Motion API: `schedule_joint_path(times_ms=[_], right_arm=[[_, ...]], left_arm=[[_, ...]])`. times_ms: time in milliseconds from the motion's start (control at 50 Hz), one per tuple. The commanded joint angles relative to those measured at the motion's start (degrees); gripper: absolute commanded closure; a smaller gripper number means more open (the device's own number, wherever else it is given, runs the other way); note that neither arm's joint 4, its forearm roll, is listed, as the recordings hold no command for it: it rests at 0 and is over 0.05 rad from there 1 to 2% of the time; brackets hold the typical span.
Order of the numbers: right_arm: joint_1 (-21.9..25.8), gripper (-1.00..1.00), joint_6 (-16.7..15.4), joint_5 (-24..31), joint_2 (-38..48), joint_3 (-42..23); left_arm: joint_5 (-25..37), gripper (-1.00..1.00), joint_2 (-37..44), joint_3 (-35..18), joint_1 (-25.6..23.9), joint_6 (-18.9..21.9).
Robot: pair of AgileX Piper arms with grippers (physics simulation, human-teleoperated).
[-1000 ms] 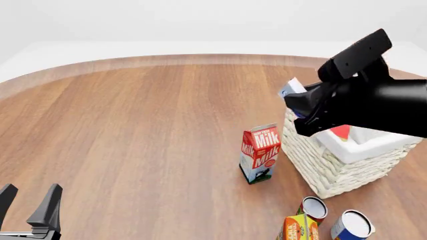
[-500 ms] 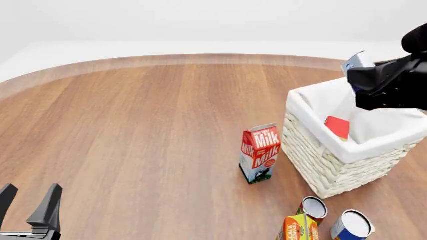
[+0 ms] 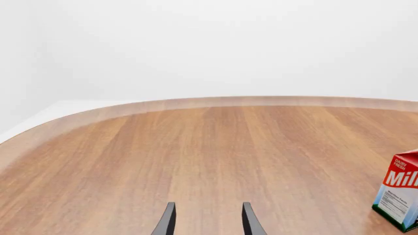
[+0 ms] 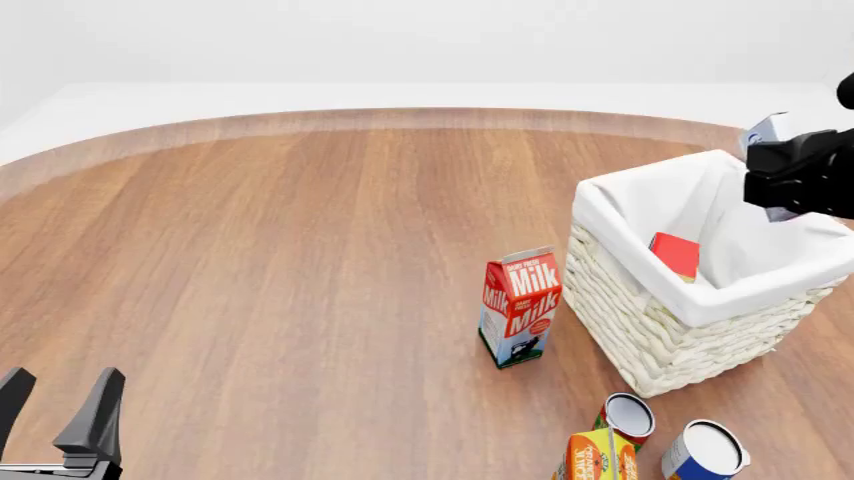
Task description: Pick up the cream cheese box and the butter, and put them in the basket.
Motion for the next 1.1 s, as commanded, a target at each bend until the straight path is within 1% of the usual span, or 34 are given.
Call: schedule_joint_path(times_ms=[20,280,400,560,700,840,1100], right_arm=[[-2.08,1.0,0.94,-2.1,0.85,1.83],[-3.57,1.0,1.37,-4.33,2.13,3.33],[-3.3,1.0,1.68,-4.58,2.28,3.64],[-3.52,1.0,2.12,-6.3,3.42,4.78],[-2.75,1.0,2.63,-7.3,4.18,5.59],[-2.79,1.0,2.28,-8.74,5.45,6.23],[-2.8,1.0,2.49,-9.49,6.46,6.17]], left_arm=[[0.0,-1.0,0.0,0.0,0.0,0.0],[0.0,-1.0,0.0,0.0,0.0,0.0],[0.0,-1.0,0.0,0.0,0.0,0.0],[0.0,-1.0,0.0,0.0,0.0,0.0],[0.0,-1.0,0.0,0.0,0.0,0.0],[0.0,-1.0,0.0,0.0,0.0,0.0],[0.0,-1.0,0.0,0.0,0.0,0.0]])
